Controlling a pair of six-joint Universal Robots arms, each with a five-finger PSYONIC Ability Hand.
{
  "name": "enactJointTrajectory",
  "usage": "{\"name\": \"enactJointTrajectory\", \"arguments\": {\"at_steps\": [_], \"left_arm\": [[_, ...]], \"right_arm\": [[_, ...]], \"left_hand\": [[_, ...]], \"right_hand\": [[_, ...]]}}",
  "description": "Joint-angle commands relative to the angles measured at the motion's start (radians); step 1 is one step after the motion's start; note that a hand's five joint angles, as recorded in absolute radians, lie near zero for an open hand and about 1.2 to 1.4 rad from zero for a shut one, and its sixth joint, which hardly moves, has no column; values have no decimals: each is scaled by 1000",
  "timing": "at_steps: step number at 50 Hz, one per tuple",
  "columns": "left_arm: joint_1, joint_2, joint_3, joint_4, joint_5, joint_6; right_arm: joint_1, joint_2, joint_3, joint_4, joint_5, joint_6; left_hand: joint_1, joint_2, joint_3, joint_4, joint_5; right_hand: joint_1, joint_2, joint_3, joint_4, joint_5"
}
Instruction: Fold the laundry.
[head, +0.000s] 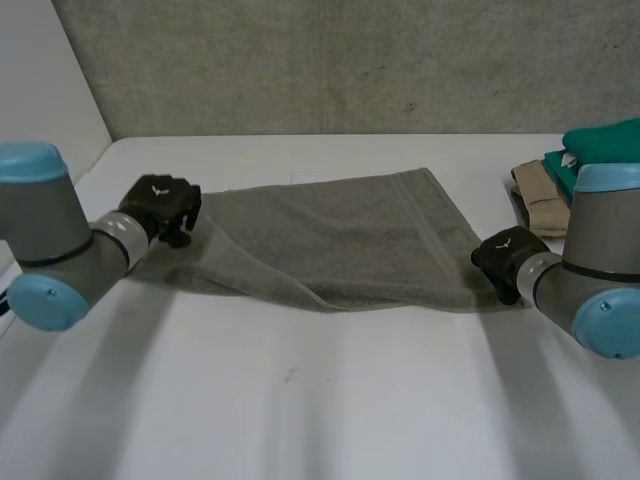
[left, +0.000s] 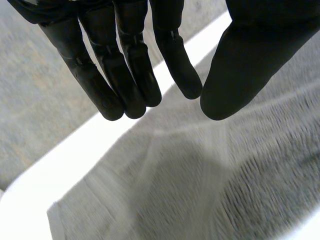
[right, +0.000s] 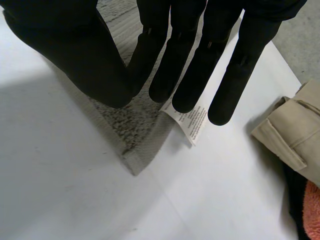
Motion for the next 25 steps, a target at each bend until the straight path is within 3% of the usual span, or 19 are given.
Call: {"name": "enactJointTrajectory", "arguments": {"at_steps": [1, 5, 11, 18, 25], "left_arm": [[5, -20, 97, -55, 48, 1], [3, -104, 236, -130, 65, 20], [-8, -274, 483, -279, 116, 125], [-5, -430, 676, -333, 122, 245], [-2, -494, 742, -325, 119, 279]], "right_arm": [[-7, -5, 27, -13, -12, 7], [-11, -6, 38, -28, -16, 15], [-13, -20, 67, -56, -24, 16], [-11, -42, 99, -88, -38, 16], [-13, -46, 113, -92, -44, 16]], "left_hand": [[-56, -54, -56, -56, -57], [-425, -424, -426, -426, -427], [-611, -609, -611, -611, -612], [-541, -539, -541, -541, -542], [-459, -457, -459, -459, -460]], "right_hand": [[253, 215, 209, 202, 221], [253, 215, 209, 202, 221], [115, 77, 71, 64, 83], [71, 32, 27, 20, 39], [71, 32, 27, 20, 39]]}}
